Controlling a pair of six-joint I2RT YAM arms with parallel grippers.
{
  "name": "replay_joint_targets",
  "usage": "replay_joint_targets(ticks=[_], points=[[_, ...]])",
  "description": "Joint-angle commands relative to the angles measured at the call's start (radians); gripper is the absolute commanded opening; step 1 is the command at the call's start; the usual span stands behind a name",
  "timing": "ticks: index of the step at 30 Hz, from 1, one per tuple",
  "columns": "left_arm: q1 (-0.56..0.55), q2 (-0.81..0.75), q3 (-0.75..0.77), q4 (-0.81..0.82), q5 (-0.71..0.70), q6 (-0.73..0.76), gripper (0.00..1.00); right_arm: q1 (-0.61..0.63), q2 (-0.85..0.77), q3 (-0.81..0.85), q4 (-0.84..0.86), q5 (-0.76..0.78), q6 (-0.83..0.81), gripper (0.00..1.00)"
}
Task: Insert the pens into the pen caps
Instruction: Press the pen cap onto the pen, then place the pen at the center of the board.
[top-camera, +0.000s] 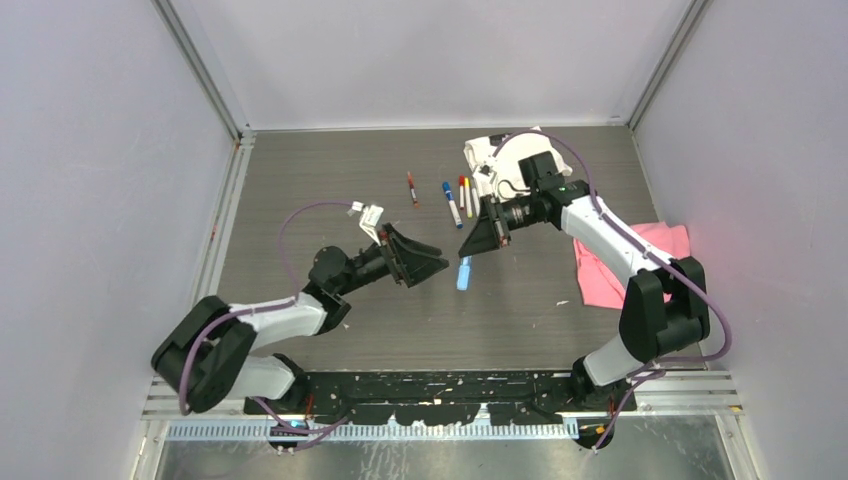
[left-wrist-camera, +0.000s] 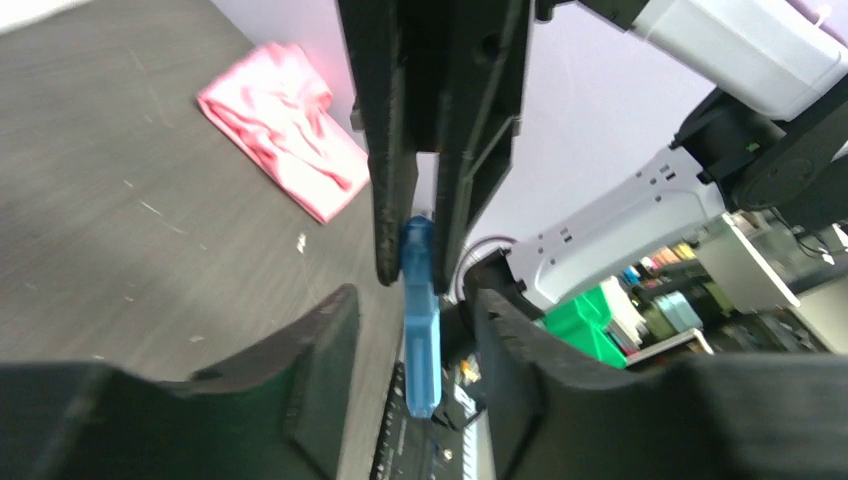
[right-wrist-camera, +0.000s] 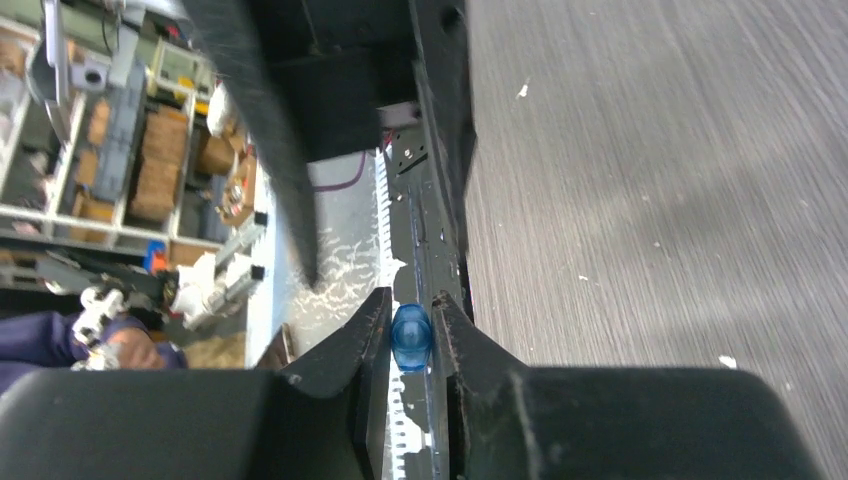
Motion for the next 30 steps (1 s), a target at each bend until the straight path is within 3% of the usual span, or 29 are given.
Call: replay_joint_targets(ticks=[1, 5, 9, 13, 19, 30], points=[[0.014, -0.166, -0.039, -0.173, -0.115, 0.134, 0.74, -0.080, 0.012, 0.050, -0.036, -0.003, 0.033, 0.01], [0.031, -0.383, -0.009, -0.575, -0.228, 0.295, 0.82, -0.109, 0.015, 0.005, 0.067, 0.132, 0.106, 0.01], [0.048, -0.563, 0.034, -0.892, -0.359, 0.428, 0.86, -0.138, 0.048, -0.037, 0.175, 0.426, 0.225, 0.04], [0.064, -0.682, 0.071, -1.083, -0.445, 0.466, 0.89, -0.168, 0.190, 0.062, 0.091, 0.611, 0.168, 0.06], [0.067, -0.727, 0.102, -1.208, -0.473, 0.460, 0.88, -0.204, 0.374, 0.256, -0.006, 0.711, 0.123, 0.12], [0.068, -0.710, 0.123, -1.231, -0.489, 0.426, 0.87, -0.228, 0.593, 0.485, -0.076, 0.729, 0.164, 0.29]])
